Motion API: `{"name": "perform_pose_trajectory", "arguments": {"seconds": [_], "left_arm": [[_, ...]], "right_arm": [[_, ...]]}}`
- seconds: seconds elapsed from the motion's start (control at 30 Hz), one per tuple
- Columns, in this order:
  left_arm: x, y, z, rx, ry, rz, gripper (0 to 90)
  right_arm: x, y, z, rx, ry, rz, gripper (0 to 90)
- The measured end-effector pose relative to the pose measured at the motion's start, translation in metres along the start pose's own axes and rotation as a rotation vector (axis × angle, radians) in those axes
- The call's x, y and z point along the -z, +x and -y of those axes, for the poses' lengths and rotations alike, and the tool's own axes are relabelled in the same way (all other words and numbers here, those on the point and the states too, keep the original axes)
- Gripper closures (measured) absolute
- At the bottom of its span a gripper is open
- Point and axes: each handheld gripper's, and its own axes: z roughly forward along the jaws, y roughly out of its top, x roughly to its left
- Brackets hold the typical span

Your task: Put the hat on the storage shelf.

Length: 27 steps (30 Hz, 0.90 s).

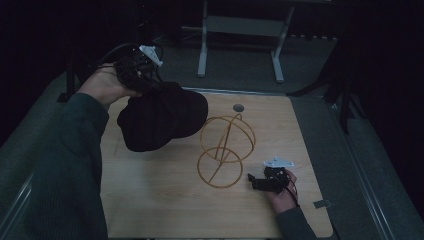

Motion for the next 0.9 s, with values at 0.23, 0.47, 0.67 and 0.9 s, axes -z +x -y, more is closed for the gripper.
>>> {"name": "perform_pose_trajectory", "arguments": {"seconds": [0.23, 0.47, 0.67, 0.9], "left_arm": [[0.006, 0.0, -0.004, 0.009, -0.012, 0.019, 86.6], [0.014, 0.0, -0.011, 0.001, -0.022, 0.027, 86.6], [0.019, 0.001, -0.011, 0.011, -0.054, 0.046, 86.5], [0.025, 0.0, -0.014, 0.027, -0.134, 0.072, 86.6]], "right_arm": [[0.0, 0.0, 0.0, 0.0, -0.002, 0.0, 16.1], [0.0, 0.0, 0.0, 0.0, -0.001, 0.0, 16.1], [0.0, 0.0, 0.0, -0.001, 0.0, 0.0, 16.1], [0.0, 0.0, 0.0, 0.001, -0.001, 0.001, 16.1]]}}
